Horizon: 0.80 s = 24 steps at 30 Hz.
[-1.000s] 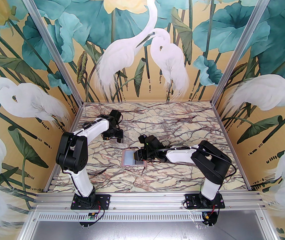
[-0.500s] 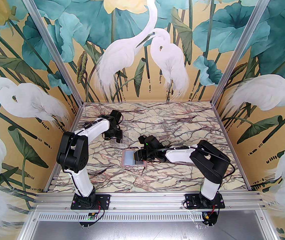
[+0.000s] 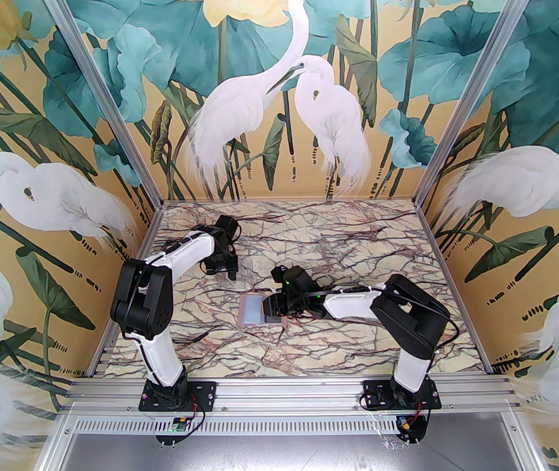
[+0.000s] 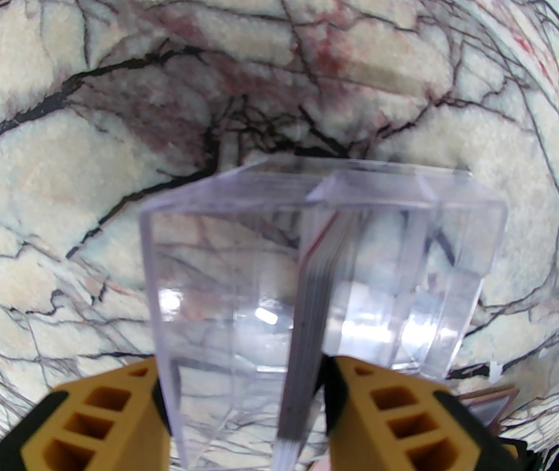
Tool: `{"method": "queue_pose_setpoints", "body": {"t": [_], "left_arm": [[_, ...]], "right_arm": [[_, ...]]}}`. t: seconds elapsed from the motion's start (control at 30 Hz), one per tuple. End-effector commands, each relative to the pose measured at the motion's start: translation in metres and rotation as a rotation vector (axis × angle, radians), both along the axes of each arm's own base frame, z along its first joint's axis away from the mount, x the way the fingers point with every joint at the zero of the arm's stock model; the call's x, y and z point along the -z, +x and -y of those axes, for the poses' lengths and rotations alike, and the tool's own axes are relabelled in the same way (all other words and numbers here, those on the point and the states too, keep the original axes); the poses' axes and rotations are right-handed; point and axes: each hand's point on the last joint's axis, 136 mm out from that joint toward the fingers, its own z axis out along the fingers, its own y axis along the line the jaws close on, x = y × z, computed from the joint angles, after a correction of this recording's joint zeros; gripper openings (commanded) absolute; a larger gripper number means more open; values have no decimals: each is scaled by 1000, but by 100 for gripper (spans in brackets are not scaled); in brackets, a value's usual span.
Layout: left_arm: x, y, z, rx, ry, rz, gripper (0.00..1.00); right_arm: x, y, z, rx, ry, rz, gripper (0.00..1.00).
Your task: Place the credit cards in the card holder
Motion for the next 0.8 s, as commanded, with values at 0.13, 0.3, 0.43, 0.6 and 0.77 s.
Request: {"method": "queue_pose_setpoints", "body": {"t": [0.13,0.3,0.43,0.6,0.77], "left_arm": [[-23,2,0,12,6,33,52],[-26,2,-1,13,10,36,51],[-26,1,-1,12,5,36,51],[-20,-1,-1,13,5,27,52],[-16,-2,-3,13,16,18,58]], "right_arm": [[0,3,-4,-13,-3,6,38],[1,2,-4,-13,-5,3,38],[0,2,-4,-15,-3,3,38],[0,2,-4,-15,-4,2,38],[1,2,-4,-15,-4,1,38]]}}
